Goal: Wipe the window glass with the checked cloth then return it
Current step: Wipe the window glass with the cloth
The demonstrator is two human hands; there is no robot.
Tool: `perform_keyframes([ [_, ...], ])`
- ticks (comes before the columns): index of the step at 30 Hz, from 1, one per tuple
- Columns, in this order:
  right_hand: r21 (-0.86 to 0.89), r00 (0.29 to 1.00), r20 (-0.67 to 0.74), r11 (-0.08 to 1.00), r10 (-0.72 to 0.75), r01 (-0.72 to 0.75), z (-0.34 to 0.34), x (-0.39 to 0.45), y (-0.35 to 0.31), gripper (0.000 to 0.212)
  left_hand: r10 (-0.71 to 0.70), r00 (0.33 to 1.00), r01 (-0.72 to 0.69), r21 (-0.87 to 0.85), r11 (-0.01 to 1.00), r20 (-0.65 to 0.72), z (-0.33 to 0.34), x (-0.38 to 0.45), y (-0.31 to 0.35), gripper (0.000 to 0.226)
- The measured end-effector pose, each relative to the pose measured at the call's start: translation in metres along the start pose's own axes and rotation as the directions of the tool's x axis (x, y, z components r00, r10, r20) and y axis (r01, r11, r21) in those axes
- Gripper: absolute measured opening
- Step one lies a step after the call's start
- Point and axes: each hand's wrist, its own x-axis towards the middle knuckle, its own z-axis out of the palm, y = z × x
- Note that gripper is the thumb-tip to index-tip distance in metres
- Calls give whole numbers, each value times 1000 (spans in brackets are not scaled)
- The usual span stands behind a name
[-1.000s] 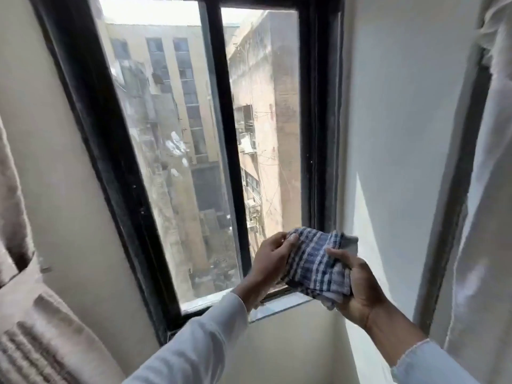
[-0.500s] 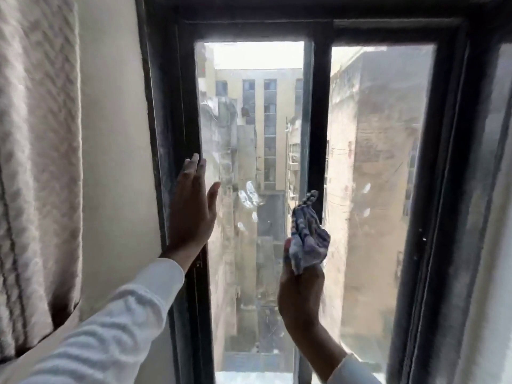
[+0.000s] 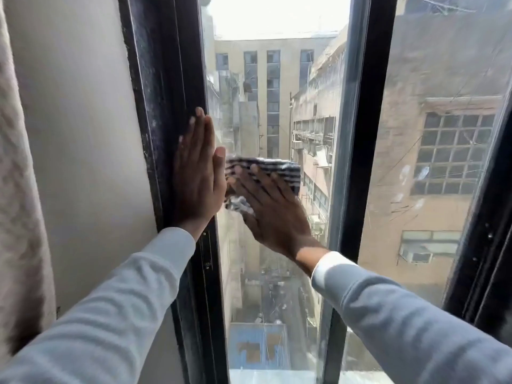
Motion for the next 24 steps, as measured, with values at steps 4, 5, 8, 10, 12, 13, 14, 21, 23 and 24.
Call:
perform_keyframes([
  [4,184,865,51,847,499,-499,-2,-77,-18,67,-35,999,36,-12,999,17,-4,0,7,60],
  [5,164,885,122,870,450,-465,-1,-108,-41,69,-38,999,38,-12,999,18,-5,0,8,60],
  [8,75,968,243,994,60,-81,10,-128,-59,80,-33,999,33,-22,999,5,-7,0,8,61],
  [10,77,984,177,997,-16,3,5,-71,-26,80,-21,1000,21,-28,999,-10,-6,-1,6,60],
  [12,87,987,31,983,156,-159,-2,-25,11,73,-5,999,4,-34,999,-33,-4,-1,5,59],
  [13,101,959,-29,955,282,-278,-3,-18,18,70,-3,999,1,-38,999,-38,-3,-1,4,59],
  [14,127,913,-43,909,406,-398,-5,-24,13,69,-3,999,1,-43,999,-37,-3,-1,3,59],
  [21,88,983,15,980,-181,179,2,-26,-19,71,-1,1000,1,-49,999,2,-6,0,3,62],
  [23,61,991,-113,996,74,-67,-12,37,27,63,-2,1000,1,-86,996,-5,-6,-1,3,60],
  [24,94,948,-177,963,266,-252,-19,51,43,62,-6,1000,5,-108,994,-4,-7,-1,3,59],
])
